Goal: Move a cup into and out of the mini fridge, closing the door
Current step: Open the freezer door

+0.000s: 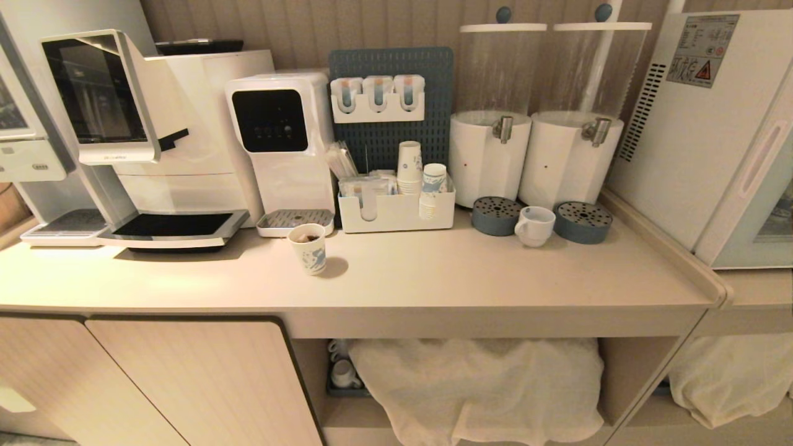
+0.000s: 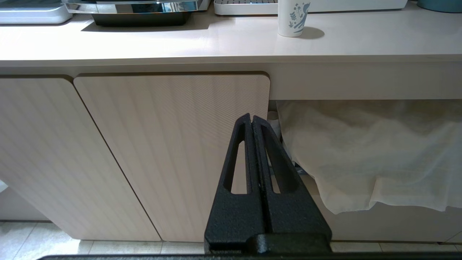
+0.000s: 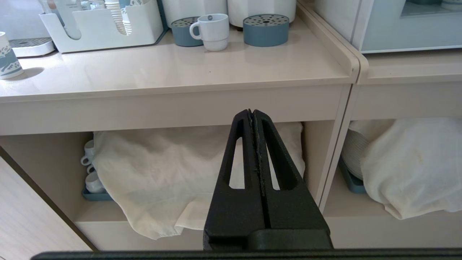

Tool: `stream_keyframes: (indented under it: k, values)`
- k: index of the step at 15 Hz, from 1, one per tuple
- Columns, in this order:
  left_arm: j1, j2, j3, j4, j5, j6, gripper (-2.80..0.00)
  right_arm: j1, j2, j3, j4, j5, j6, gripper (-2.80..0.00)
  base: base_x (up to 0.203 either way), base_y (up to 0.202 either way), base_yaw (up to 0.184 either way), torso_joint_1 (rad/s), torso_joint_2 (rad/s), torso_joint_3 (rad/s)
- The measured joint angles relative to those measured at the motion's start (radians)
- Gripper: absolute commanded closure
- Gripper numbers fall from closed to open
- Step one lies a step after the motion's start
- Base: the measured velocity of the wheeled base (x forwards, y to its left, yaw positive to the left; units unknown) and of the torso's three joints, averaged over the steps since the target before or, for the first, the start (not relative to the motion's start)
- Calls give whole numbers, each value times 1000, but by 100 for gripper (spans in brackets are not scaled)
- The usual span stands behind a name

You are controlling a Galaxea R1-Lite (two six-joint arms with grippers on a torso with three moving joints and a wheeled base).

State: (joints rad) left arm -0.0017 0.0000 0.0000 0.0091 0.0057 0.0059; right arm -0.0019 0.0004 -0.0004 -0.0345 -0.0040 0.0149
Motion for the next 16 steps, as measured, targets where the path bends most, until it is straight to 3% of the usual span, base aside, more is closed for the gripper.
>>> stream_keyframes:
  k: [16]
  values:
    - [0,0,0,0,0,1,0,1,0,0,-2,2,0,0,0,0,0,0,0,0]
